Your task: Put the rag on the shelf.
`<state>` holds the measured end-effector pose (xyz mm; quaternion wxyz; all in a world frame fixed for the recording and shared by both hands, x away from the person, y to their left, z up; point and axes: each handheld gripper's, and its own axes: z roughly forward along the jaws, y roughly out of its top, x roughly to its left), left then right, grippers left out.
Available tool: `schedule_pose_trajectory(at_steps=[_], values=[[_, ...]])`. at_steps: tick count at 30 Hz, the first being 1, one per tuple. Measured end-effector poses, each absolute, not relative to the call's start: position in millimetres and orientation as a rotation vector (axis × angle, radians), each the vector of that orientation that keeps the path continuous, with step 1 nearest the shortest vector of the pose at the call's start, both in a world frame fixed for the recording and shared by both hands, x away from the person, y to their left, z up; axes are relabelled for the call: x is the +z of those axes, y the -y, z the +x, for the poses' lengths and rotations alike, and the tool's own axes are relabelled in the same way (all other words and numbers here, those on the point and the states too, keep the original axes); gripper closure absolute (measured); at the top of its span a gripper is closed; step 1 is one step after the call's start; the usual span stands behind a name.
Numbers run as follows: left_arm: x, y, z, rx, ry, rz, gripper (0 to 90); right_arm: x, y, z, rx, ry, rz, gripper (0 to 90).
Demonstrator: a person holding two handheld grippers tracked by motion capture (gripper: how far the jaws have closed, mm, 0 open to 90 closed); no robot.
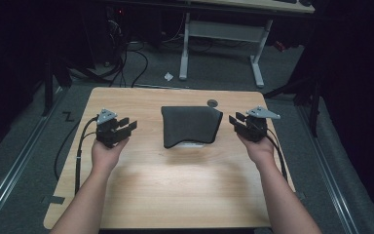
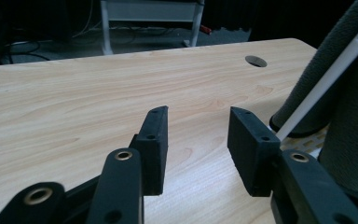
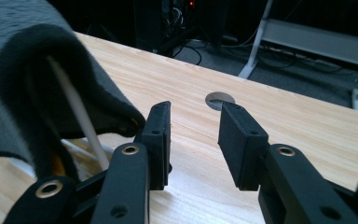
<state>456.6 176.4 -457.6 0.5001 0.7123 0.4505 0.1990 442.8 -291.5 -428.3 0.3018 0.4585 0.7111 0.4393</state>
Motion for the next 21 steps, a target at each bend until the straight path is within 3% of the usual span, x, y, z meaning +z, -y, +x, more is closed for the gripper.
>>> schedule_pose_trajectory(at_steps=[11,21], values=[[-468,-174,407,0.450,-1.061,1.768,52.3,-449,283,398,1.110,-1.926,1.202,61.2],[-512,-139,352,0.321,-0.991,1.868,48.4,-480,257,343,1.082,-2.006,1.170,51.8]])
